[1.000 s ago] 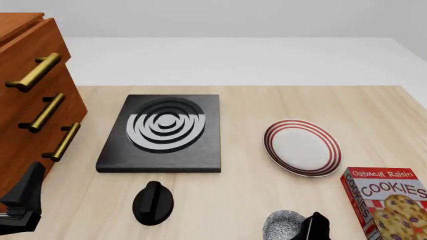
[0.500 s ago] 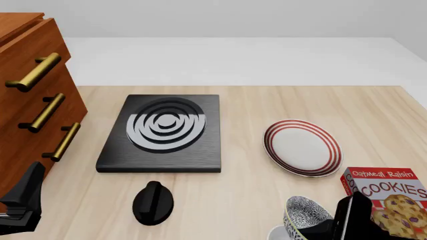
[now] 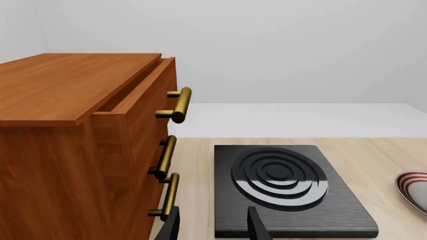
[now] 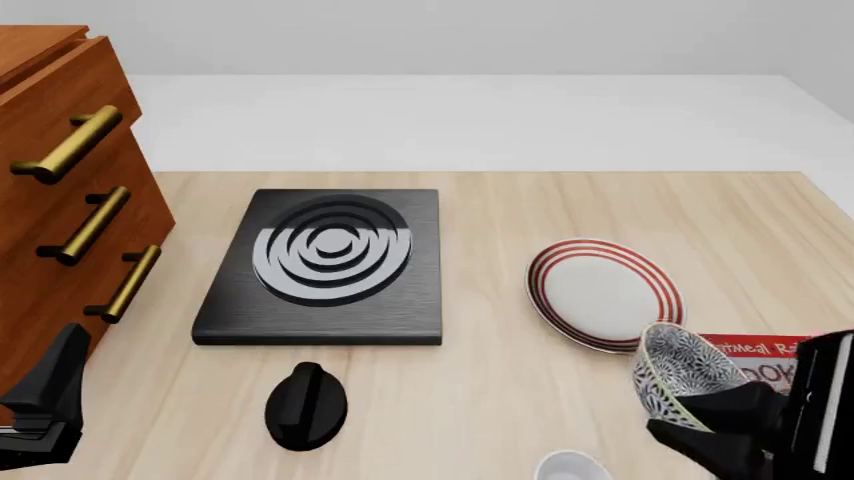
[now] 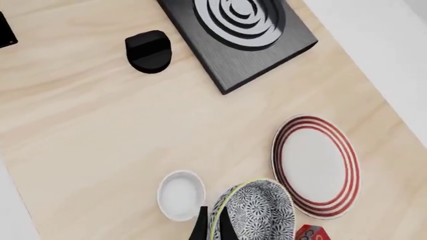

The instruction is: Pick the akita bowl on the ramekin and place it on the plate.

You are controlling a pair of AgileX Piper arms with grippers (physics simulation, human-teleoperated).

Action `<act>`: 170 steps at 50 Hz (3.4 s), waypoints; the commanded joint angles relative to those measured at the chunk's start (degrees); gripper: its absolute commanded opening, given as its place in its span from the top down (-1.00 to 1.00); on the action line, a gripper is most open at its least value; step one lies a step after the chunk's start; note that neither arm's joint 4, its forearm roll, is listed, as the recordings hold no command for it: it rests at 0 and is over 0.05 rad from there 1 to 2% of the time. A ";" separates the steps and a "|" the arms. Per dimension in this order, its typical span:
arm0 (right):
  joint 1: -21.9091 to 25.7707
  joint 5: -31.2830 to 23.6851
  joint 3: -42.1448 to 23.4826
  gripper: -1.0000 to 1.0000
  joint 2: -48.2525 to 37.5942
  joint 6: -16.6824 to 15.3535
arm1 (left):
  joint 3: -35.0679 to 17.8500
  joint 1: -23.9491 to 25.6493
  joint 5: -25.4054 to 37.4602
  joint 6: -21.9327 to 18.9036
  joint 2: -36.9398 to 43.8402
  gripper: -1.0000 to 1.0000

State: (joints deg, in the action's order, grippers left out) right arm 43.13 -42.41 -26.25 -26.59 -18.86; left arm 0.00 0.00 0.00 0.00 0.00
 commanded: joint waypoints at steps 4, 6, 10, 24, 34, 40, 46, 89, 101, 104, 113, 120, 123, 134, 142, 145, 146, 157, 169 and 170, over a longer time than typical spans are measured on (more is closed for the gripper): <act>-5.58 2.42 -3.07 1.00 -4.33 -3.22 | 0.00 0.00 0.00 0.00 0.00 -1.00; -7.25 3.64 -2.76 1.00 -5.12 -4.61 | 0.00 0.00 0.00 0.00 0.00 -1.00; -9.16 8.48 -2.40 1.00 -9.49 -4.95 | 0.00 0.00 0.00 0.00 0.00 -1.00; -12.08 14.37 -5.23 1.00 -18.47 -6.09 | 0.00 0.00 0.00 0.00 0.00 -1.00; -15.41 17.10 -8.33 1.00 -24.10 -6.34 | 0.00 0.00 0.00 0.00 0.00 -1.00; -18.02 18.12 -10.59 1.00 -27.62 -6.59 | 0.00 0.00 0.00 0.00 0.00 -1.00; -18.46 18.63 -12.15 1.00 -30.20 -5.46 | 0.00 0.00 0.00 0.00 0.00 -1.00; -28.71 29.08 -20.28 1.00 -53.35 -4.26 | 0.00 0.00 0.00 0.00 0.00 -1.00; -29.56 31.56 -22.66 1.00 -59.55 -4.06 | 0.00 0.00 0.00 0.00 0.00 -1.00; -29.90 31.99 -23.10 1.00 -60.83 -4.18 | 0.00 0.00 0.00 0.00 0.00 -1.00; -30.26 33.08 -23.66 1.00 -63.72 -3.89 | 0.00 0.00 0.00 0.00 0.00 -1.00; -30.66 34.43 -23.98 1.00 -66.52 -4.52 | 0.00 0.00 0.00 0.00 0.00 -1.00; -29.92 34.07 -24.25 1.00 -66.87 -3.63 | 0.00 0.00 0.00 0.00 0.00 -1.00; -31.48 36.01 -23.20 1.00 -69.56 -5.73 | 0.00 0.00 0.00 0.00 0.00 -1.00; -31.65 37.61 -22.18 1.00 -70.87 -5.93 | 0.00 0.00 0.00 0.00 0.00 -1.00; -31.54 37.86 -21.99 1.00 -71.14 -6.04 | 0.00 0.00 0.00 0.00 0.00 -1.00; -31.43 38.10 -22.03 1.00 -71.45 -5.89 | 0.00 0.00 0.00 0.00 0.00 -1.00; -30.45 38.43 -21.65 1.00 -71.94 -5.30 | 0.00 0.00 0.00 0.00 0.00 -1.00; -29.81 38.72 -21.72 -1.00 -72.24 -5.32 | 0.00 0.00 0.00 0.00 0.00 -1.00; -29.48 38.55 -21.75 -1.00 -72.12 -4.97 | 0.00 0.00 0.00 0.00 0.00 -1.00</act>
State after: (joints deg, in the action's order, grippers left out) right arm 12.79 -3.99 -48.05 -98.58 -24.31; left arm 0.00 0.00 0.00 0.00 0.00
